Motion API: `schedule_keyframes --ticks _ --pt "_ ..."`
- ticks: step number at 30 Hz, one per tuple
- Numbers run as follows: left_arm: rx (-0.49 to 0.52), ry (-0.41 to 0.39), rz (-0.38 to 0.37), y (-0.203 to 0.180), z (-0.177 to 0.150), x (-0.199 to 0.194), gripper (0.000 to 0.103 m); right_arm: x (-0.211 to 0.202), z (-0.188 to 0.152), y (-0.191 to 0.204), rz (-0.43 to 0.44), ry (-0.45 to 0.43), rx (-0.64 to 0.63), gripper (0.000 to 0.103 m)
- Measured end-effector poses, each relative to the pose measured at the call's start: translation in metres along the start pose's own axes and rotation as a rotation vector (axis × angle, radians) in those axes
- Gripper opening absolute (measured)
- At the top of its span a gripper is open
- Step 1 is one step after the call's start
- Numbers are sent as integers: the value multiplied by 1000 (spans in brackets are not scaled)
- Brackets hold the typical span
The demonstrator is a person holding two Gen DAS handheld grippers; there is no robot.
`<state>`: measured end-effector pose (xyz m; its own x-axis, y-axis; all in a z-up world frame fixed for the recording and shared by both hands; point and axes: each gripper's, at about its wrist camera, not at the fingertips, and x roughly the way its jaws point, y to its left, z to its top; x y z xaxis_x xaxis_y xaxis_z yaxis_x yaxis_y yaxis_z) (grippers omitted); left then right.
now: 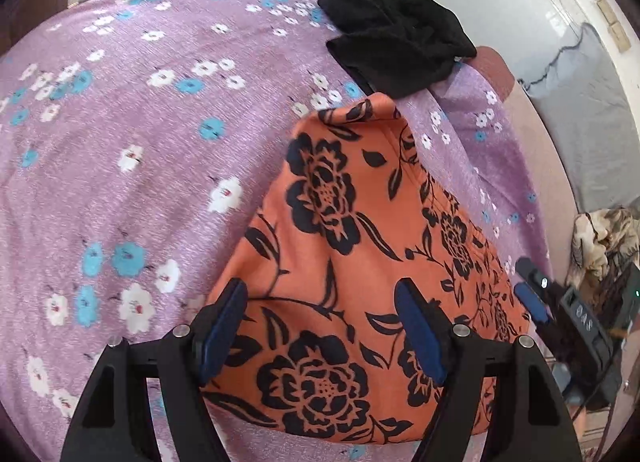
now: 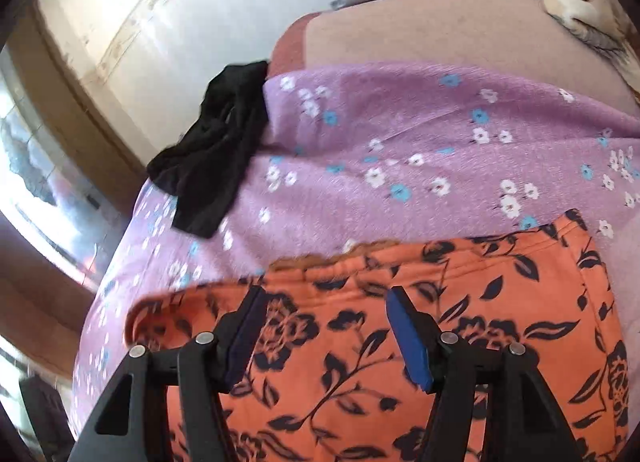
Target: Fold small clothes
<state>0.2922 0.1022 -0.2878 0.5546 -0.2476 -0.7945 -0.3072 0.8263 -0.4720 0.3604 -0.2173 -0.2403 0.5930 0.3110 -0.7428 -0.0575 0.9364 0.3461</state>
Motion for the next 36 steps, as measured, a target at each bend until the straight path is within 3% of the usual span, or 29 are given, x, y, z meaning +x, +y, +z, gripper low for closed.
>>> schedule_keyframes --ticks 3,5,8,10,12,14,16,19,23,26,28,30,33,34,36 --pt "-1 -60 113 9 6 -11 77 14 -25 37 64 84 -92 66" --pt "-21 -59 163 16 7 -9 77 26 -36 58 76 104 -116 66" --pt "-27 14 193 30 4 0 77 66 -35 83 63 172 -106 66" --pt "2 57 231 33 2 8 77 94 -34 91 -18 213 -101 66" --pt "18 50 247 33 1 7 77 97 -31 97 -51 189 -104 67" --pt "30 44 234 28 1 3 77 86 -28 94 -11 205 -72 67" --pt "49 25 228 20 0 -2 77 62 -31 83 39 182 -43 66" --pt "111 -40 238 0 -4 -12 77 8 -42 51 42 115 -11 66" --pt "204 -105 244 -27 -18 -24 77 -68 -92 -4 66 45 134 66" --pt "278 -136 221 -47 -31 -27 78 -109 -122 -31 3 -6 138 66" --pt "339 -101 187 -60 -41 -19 85 -127 -134 -51 -53 -35 148 66" --pt "379 -32 168 -65 -55 -6 85 -126 -140 -76 -56 -30 197 66" --pt "389 83 195 -58 -74 15 85 -93 -153 -121 -87 55 295 63" --pt "397 83 210 -56 -80 17 85 -81 -160 -137 -71 89 350 56" --pt "441 49 234 -59 -88 8 85 -88 -168 -149 -17 21 385 46"
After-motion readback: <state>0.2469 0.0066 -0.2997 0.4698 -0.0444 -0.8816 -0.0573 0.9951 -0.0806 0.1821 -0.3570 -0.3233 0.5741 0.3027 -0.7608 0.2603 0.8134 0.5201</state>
